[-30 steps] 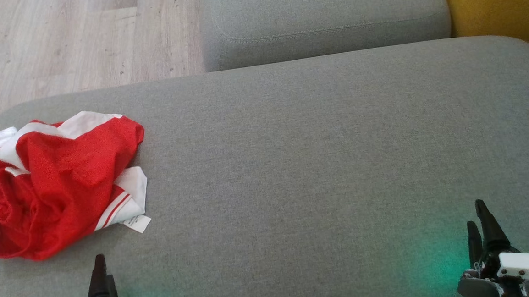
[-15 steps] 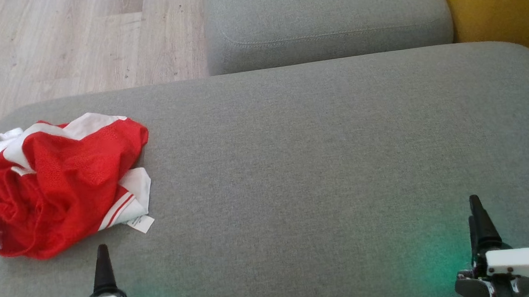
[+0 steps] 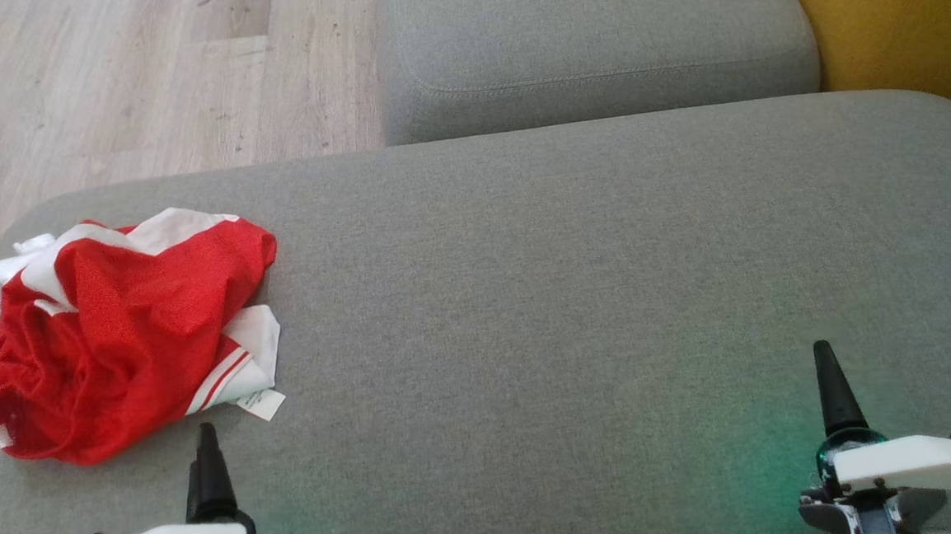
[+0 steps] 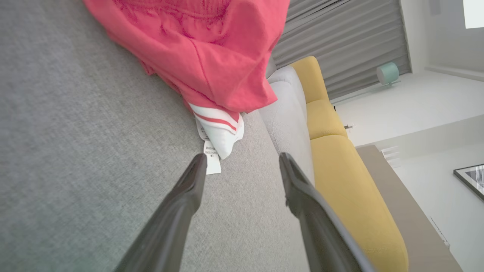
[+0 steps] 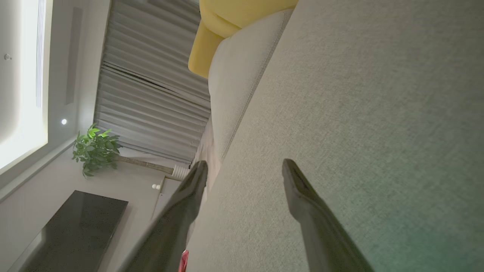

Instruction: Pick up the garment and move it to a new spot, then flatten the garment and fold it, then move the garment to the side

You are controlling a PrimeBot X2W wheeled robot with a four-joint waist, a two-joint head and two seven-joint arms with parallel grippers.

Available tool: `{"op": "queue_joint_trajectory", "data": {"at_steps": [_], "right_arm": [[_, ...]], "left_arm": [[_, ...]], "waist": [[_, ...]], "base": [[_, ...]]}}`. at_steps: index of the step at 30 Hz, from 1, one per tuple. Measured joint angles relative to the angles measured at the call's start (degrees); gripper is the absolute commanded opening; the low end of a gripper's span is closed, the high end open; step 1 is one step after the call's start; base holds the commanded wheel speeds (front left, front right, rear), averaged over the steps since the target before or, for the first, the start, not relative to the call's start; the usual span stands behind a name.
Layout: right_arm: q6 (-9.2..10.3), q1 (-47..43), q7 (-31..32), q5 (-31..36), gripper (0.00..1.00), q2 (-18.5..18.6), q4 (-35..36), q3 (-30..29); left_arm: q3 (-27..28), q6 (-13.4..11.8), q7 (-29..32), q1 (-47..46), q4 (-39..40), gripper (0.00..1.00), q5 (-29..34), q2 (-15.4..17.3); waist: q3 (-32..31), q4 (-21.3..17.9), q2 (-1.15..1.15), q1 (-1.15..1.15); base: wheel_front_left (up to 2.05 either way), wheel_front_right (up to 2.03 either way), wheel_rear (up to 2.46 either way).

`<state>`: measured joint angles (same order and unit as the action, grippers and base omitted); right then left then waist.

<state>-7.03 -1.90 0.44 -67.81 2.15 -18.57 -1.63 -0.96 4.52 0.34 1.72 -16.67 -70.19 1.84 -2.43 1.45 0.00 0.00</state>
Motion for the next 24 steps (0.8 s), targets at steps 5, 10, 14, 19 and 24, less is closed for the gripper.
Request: {"op": "queue_joint_trajectory", "data": {"at_steps": [5,10,14,19,24], "right_arm": [[0.00,-0.1,-0.8,4.0,1.00,0.0,0.5,1.0],[0.00,-0.2,-1.7,8.7,1.00,0.0,1.1,2.1],[0.00,-0.5,-2.3,11.5,1.00,0.0,1.4,2.8],[0.00,-1.4,-3.1,15.3,1.00,0.0,1.6,3.3],[-0.01,-1.4,-4.1,18.7,1.00,0.0,2.5,3.9]], "left_arm": [[-1.1,0.0,-0.9,0.2,0.5,1.00,3.7,0.0],[-2.5,-0.3,-1.9,1.0,1.5,1.00,8.9,0.0],[-3.0,-0.8,-2.5,1.2,2.1,1.00,11.5,0.0],[-3.8,-1.1,-3.1,1.3,2.7,1.00,15.0,0.1],[-4.7,-1.8,-4.1,1.3,3.4,1.00,19.1,0.1]], "waist": [[-0.5,0.2,0.00,0.00],[-1.2,0.5,0.00,0.00],[-1.7,0.5,0.00,0.00],[-2.0,0.6,0.00,0.00],[-2.2,0.7,0.00,0.00]], "base": [[0.00,0.00,0.00],[0.00,0.00,0.00],[0.00,0.00,0.00],[0.00,0.00,0.00],[0.00,0.00,0.00]]}}
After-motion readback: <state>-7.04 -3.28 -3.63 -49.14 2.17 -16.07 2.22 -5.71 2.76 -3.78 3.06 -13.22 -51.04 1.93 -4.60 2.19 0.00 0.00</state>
